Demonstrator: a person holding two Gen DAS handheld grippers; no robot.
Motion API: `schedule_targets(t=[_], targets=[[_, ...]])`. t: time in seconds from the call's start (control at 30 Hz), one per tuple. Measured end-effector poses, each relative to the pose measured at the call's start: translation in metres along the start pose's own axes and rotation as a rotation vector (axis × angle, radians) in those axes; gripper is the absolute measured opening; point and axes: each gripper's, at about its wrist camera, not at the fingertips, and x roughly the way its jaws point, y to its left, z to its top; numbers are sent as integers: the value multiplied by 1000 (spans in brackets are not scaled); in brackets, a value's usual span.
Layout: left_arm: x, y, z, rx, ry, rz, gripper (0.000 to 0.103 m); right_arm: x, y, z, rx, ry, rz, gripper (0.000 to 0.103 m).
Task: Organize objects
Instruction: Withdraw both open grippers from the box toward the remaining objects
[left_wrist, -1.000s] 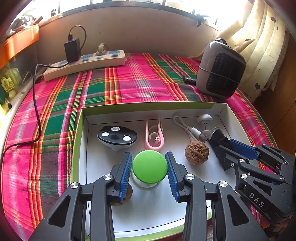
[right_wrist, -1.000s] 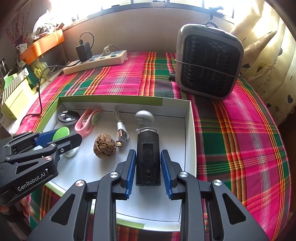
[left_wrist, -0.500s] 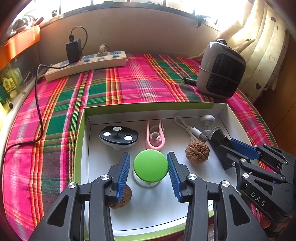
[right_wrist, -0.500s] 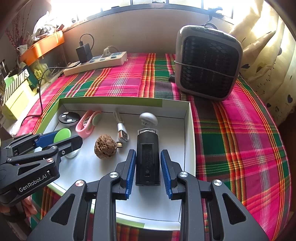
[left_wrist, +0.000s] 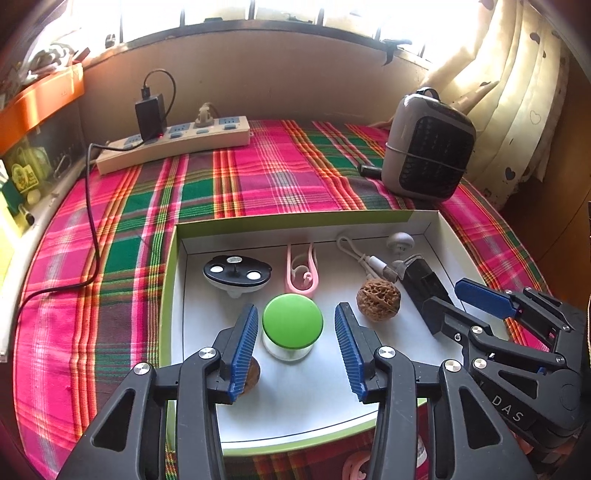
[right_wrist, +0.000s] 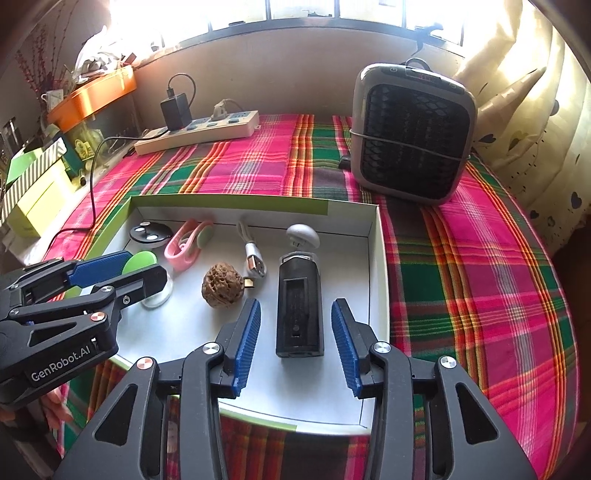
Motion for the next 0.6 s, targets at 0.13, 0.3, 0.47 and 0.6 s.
schedule_targets(t=[0.13, 0.3, 0.47, 0.6], targets=[[-10, -1, -1, 0, -24, 2, 42, -8, 1, -2, -3, -21, 0, 42], [-22, -2, -7, 6, -40, 2, 42, -18, 3, -6, -5, -41, 5, 42], [-31, -4, -13, 3, -50, 3, 42, -27, 6, -10, -6, -58, 8, 45], [-43, -3, -19, -3, -73, 0, 42, -34, 8, -14, -12, -73, 5, 45]])
